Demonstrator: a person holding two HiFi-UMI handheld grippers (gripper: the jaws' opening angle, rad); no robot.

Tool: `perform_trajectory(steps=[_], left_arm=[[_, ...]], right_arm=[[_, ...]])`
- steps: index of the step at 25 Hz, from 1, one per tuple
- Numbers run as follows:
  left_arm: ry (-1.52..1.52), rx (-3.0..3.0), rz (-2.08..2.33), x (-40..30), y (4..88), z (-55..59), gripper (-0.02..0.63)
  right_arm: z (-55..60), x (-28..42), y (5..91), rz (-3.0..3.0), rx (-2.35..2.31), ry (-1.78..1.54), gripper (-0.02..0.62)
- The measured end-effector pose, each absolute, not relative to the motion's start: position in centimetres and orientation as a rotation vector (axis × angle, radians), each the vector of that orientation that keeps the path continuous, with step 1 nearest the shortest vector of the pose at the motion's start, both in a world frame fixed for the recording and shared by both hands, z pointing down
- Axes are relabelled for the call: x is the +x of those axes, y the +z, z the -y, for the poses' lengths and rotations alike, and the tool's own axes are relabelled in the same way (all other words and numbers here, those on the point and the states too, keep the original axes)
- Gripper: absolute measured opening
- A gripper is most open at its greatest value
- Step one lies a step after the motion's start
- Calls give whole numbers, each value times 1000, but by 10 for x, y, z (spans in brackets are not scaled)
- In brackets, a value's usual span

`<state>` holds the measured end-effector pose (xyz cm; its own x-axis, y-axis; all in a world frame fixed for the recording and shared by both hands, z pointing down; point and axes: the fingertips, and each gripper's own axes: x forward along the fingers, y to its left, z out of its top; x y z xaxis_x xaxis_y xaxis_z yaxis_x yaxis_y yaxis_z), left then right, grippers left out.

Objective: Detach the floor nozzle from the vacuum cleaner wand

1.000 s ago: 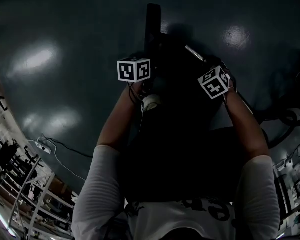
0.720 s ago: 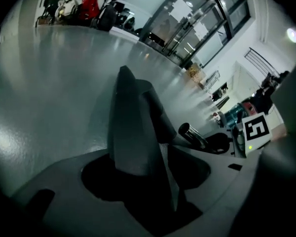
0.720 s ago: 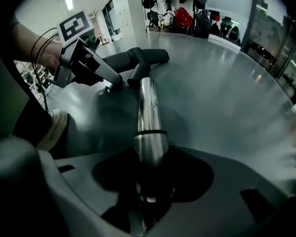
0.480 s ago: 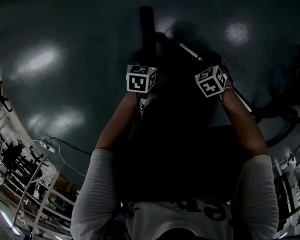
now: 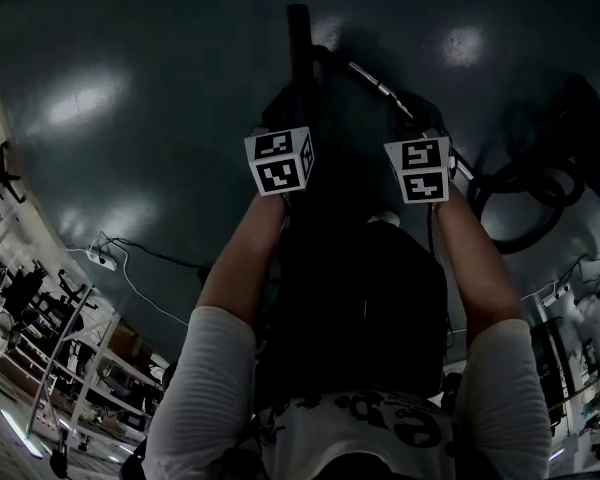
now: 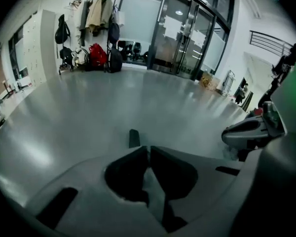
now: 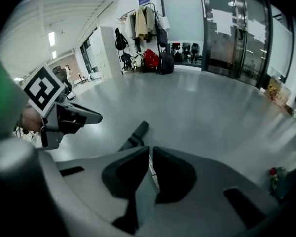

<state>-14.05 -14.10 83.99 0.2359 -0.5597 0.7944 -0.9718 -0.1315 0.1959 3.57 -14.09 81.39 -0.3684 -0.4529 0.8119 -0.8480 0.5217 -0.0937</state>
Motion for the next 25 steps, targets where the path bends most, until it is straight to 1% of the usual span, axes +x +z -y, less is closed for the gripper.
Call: perform_trajectory(steps=[1,2,3,11,14,20,25], left_arm=[[714,1777,1414,-136,807,139,5],[696,1765,1400,-131,774,136,5],[675,1761,1382,-127,740,134,5],[604,1873,1389,-101,464,115,5],[526,1929,1431,-94,367,108,5],[341,2093,1474,-59,208,54,5],[197,2339,1575,-23,100,-11,5]], right_arm=[[139,37,780,2017,1067,658,22],[138,38,746,2026,1073,657,7],[136,39,713,2035,1083,658,5],[117,62,435,2099,1206,584,3],[107,71,341,2145,1300,591,3],[45,81,194,2320,1359,499,3],[-18,97,110,2480,1372,340,3]])
